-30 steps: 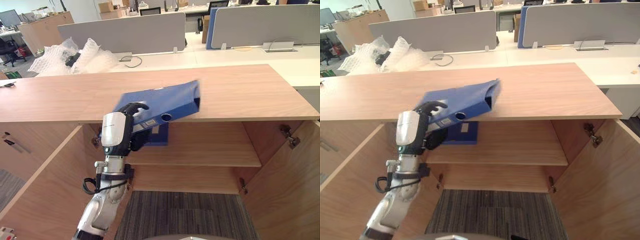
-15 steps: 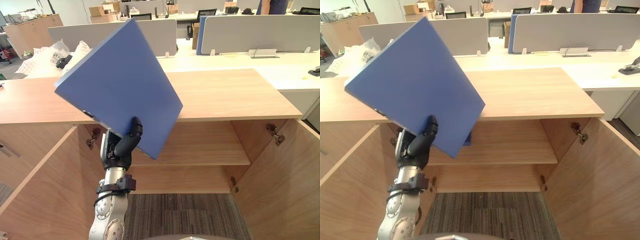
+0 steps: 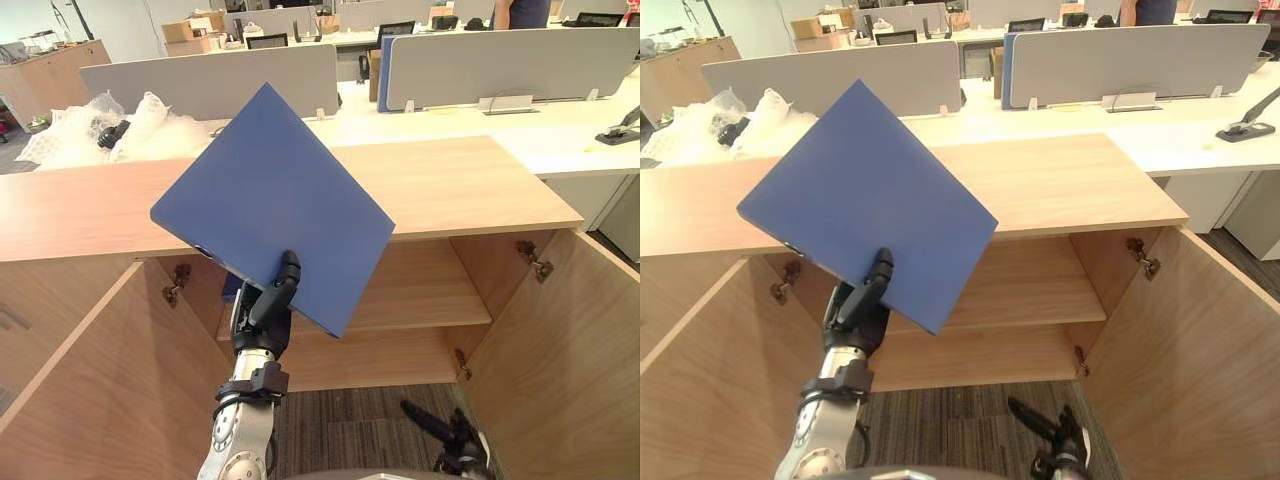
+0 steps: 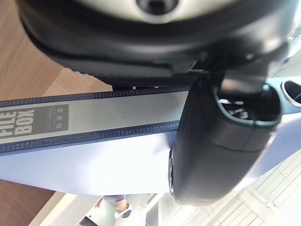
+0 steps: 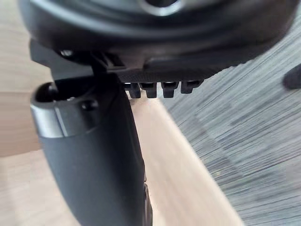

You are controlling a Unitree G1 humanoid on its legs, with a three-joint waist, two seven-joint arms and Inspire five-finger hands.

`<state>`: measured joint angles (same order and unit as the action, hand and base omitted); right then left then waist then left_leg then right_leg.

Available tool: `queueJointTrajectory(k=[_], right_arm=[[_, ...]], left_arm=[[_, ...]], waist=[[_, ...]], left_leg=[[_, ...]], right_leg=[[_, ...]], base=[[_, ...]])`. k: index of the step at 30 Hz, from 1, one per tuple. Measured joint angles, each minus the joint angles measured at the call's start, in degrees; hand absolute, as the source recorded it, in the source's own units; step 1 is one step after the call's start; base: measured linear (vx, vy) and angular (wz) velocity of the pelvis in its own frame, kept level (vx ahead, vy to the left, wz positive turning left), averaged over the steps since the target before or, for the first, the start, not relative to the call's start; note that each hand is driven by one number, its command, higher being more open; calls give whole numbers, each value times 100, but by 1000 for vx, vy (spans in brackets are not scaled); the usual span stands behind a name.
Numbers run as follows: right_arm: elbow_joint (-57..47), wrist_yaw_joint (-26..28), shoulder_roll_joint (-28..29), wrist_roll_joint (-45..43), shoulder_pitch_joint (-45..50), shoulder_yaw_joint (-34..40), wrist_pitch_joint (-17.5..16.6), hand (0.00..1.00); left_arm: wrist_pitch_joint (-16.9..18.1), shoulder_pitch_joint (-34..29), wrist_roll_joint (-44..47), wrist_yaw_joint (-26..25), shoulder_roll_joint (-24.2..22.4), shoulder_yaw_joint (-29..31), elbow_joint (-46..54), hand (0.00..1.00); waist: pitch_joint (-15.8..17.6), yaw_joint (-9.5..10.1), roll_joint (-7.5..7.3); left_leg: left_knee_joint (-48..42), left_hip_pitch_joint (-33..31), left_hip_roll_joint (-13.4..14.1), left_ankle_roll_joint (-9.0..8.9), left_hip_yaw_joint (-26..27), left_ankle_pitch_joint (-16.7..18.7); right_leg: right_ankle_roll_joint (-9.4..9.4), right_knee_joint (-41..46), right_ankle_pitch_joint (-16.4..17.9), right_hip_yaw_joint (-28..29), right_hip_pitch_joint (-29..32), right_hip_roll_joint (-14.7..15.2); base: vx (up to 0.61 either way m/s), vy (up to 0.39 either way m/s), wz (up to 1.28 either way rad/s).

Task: Walk over to the cabinet, pick up the folder, carry it to the office cabinet, place the folder inside the office cabinet, then close the office cabinet door

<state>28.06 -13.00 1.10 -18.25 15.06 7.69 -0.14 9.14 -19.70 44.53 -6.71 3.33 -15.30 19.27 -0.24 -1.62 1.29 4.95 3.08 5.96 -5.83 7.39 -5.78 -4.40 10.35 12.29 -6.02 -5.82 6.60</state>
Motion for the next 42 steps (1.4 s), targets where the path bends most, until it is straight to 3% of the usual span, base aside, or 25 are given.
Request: queueJointTrajectory(k=[6, 12, 17, 20, 22, 25, 30, 32, 42], right_arm=[[-2888, -326, 117, 413, -46, 40, -125, 100], [-4253, -465, 82, 764, -690, 495, -421, 100], [-4342, -300, -484, 353, -1117, 758, -637, 100], [-4087, 139, -1449, -487, -1474, 587, -664, 100], [-3658, 641, -2300, -1347, -1958, 213, -666, 100], [-3277, 1270, -3091, -2282, -2568, -502, -649, 100], [-2991, 1861, -3792, -3088, -3276, -1521, -466, 100], [-2798, 2212, -4333, -3469, -3811, -2199, -312, 100], [-2155, 2581, -5783, -4071, -5158, -3527, -167, 100]], left_arm=[[-54, -8, -1, 103, -5, 121, 45, 0], [-105, 254, -24, 101, 20, 415, 46, 0], [-105, 477, -20, 252, 117, 620, 42, 0], [-105, 629, -16, 476, 350, 721, 32, 0], [-103, 749, -15, 672, 582, 747, 22, 0], [-98, 865, -14, 932, 811, 708, -30, 0], [-87, 1083, -13, 994, 1083, 459, -167, 0], [-86, 1273, -6, 1094, 1294, 196, -255, 0], [116, 1892, -2, 1171, 2182, -381, -327, 0]], waist=[[-5, 3, -53], [-1, -20, -80], [2, -20, -76], [-1, -60, -58], [-9, -90, -45], [-11, -104, -40], [-7, -98, -41], [-1, -65, -41], [99, -19, 31]], left_leg=[[-6, -51, -4, 1, 5, 2], [-8, -31, -9, 1, 4, 3], [-10, 7, -17, 7, 1, 7], [-15, 17, -22, 12, 1, 10], [-15, 15, -22, 14, 3, 9], [-15, 15, -23, 19, 4, 5], [-11, 15, -32, 25, 3, 0], [-10, 16, -42, 32, 2, -5], [-7, 48, -45, 40, 0, -15]], right_leg=[[3, 13, -3, 27, 75, -3], [6, 7, -17, 41, 58, -6], [-13, -15, -48, 47, 10, -2], [-25, -83, -98, 61, -27, -2], [-29, -127, -144, 86, -30, -8], [-36, -136, -162, 95, -30, -9], [-43, -138, -169, 94, -30, 0], [-48, -138, -171, 93, -31, 12], [-53, -136, -174, 85, -63, 15]], base=[[-3, 1, -1], [0, 0, 0], [0, 0, 0], [-7, 4, -1], [-23, 12, -5], [-9, 5, -1], [0, 0, 0], [0, 0, 0], [0, 0, 0]])
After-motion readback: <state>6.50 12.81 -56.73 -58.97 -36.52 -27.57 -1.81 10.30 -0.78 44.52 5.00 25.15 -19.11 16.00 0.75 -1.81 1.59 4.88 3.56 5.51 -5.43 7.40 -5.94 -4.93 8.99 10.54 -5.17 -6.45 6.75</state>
